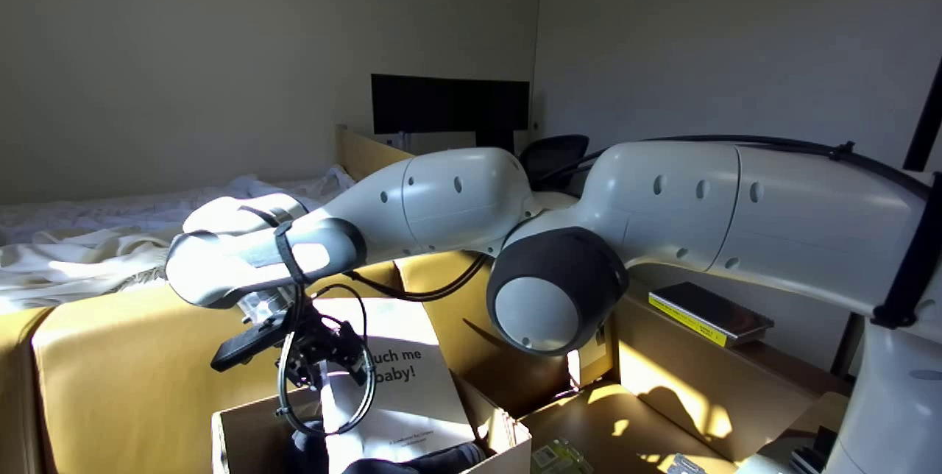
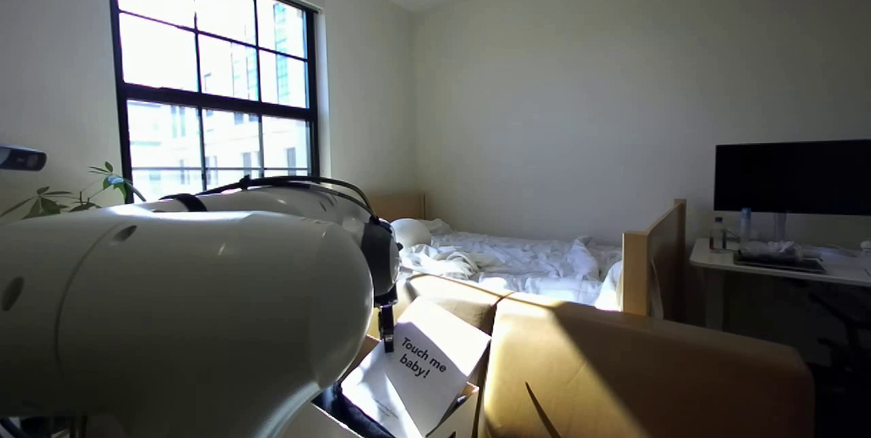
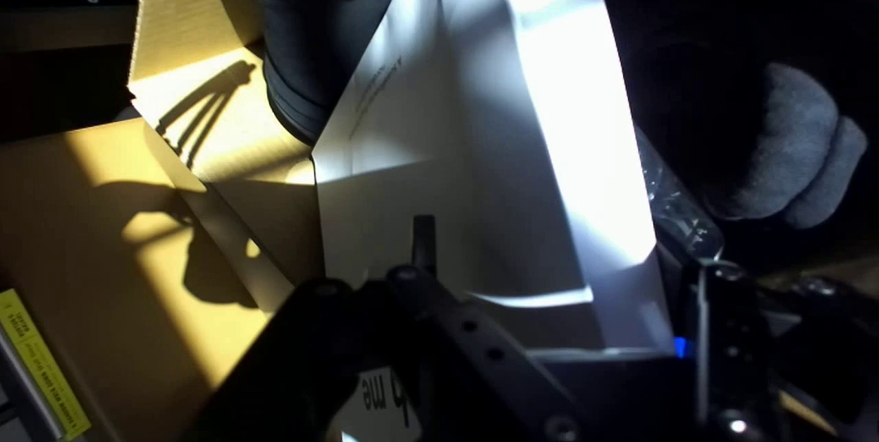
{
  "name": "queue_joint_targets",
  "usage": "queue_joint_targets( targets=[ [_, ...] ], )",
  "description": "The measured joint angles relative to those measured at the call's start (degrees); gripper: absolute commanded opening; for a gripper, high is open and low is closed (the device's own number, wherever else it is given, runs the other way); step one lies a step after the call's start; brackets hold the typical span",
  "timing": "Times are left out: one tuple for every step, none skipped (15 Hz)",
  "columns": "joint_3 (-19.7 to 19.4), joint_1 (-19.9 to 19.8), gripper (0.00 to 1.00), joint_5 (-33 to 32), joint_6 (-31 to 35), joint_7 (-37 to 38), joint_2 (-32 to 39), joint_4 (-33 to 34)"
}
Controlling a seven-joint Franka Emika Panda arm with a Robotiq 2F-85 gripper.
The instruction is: Remove the white bag from the box
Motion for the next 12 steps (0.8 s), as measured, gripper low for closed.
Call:
queue_joint_targets(
  targets=[
    [0.6, -0.3, 0.34, 0.8, 0.0, 0.0, 0.0, 0.0],
    [1.1, -0.6, 0.28, 1.6, 0.0, 0.0, 0.0, 0.0],
    [1.6, -0.9, 0.21, 2.1, 0.0, 0.0, 0.0, 0.0],
    [2.0, -1.2, 0.16, 2.3, 0.0, 0.0, 0.0, 0.0],
    [2.2, -1.3, 0.10, 2.4, 0.0, 0.0, -0.1, 0.0],
    [2.3, -1.5, 0.06, 2.4, 0.0, 0.0, -0.2, 0.0],
    [2.4, -1.7, 0.07, 2.4, -0.1, 0.0, -0.3, 0.0],
    [2.4, -1.9, 0.08, 2.4, -0.2, 0.0, -0.4, 0.0],
    [2.5, -2.0, 0.07, 2.5, -0.4, 0.0, -0.5, 0.0],
    [2.6, -2.2, 0.08, 2.6, -0.5, 0.0, -0.6, 0.0],
    [2.7, -2.4, 0.08, 2.7, -0.6, 0.0, -0.7, 0.0],
    [2.9, -2.6, 0.08, 2.8, -0.6, 0.0, -0.8, 0.1]
  ],
)
